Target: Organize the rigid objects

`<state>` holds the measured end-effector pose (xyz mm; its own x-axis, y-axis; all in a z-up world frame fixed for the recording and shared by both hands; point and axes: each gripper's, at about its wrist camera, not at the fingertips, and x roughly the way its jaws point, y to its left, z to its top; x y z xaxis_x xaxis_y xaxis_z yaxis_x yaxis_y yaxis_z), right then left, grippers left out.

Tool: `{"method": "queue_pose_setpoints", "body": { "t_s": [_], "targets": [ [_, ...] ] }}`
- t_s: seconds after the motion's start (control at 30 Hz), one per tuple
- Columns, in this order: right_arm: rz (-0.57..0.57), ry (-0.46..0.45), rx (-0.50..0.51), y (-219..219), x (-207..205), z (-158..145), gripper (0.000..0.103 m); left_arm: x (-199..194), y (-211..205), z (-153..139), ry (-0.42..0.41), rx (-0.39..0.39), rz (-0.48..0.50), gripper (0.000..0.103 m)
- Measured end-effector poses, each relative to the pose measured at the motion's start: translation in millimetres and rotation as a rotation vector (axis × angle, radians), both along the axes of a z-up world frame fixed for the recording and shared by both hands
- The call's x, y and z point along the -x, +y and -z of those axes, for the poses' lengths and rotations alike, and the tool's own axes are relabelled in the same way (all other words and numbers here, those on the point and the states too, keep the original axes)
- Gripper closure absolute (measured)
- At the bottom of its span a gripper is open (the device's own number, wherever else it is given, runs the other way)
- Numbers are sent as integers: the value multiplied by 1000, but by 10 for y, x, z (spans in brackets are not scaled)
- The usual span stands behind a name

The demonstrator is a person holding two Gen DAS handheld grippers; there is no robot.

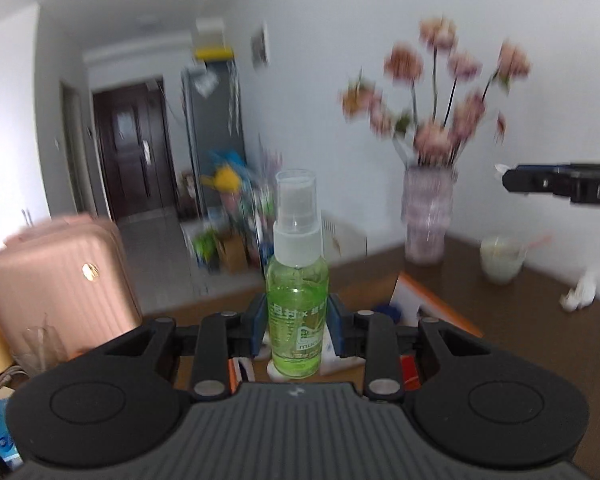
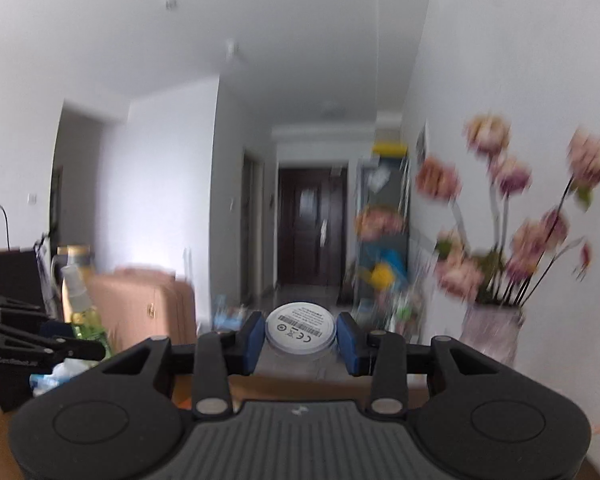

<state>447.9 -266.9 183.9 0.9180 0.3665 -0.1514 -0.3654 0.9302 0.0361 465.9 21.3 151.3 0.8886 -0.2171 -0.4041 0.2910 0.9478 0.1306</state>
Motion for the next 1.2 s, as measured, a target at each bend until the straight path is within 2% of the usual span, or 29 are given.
{"method": "queue_pose_setpoints", "body": {
  "t_s": [0.13, 0.27, 0.4, 0.47, 0.5, 0.6, 0.63, 0.67, 0.73, 0.77, 0.83, 0.93, 1.13, 1.2],
  "targets": [
    [-55, 249, 11, 13, -744, 241, 64, -516, 4, 376, 101, -107, 12, 72],
    [-79, 474, 55, 111, -1359, 706, 64, -881, -93, 848, 211, -259, 61, 72],
    [-56, 599, 153, 289, -1798, 1193, 64, -1206, -223, 1257, 291, -374, 126, 72],
    [-39, 634, 208, 394, -1944, 1403, 64, -1372, -275, 1443, 344, -395, 148, 72],
    [-33, 642, 242, 450, -2000, 1486, 64, -1422, -279, 1500, 345, -383, 150, 72],
    [-22, 657, 309, 587, -2152, 1633, 64, -1567, -213, 1500, 387, -282, 177, 70],
    [-22, 664, 321, 622, -2204, 1680, 64, -1607, -196, 1510, 402, -259, 188, 66],
    [-18, 670, 329, 659, -2234, 1717, 64, -1647, -197, 1536, 410, -258, 190, 59],
    [-1, 669, 338, 660, -2265, 1789, 63, -1715, -192, 1602, 421, -254, 174, 52],
    [7, 670, 328, 655, -2291, 1811, 61, -1720, -169, 1629, 434, -242, 164, 46],
    [14, 675, 299, 632, -2315, 1833, 52, -1725, -136, 1655, 453, -201, 140, 43],
    [24, 662, 283, 601, -2308, 1807, 45, -1708, -73, 1646, 448, -172, 129, 38],
    [39, 656, 279, 536, -2247, 1699, 43, -1560, 35, 1381, 401, -135, 116, 37],
    [42, 655, 272, 507, -2206, 1629, 42, -1514, 75, 1238, 389, -120, 97, 32]
  ]
}}
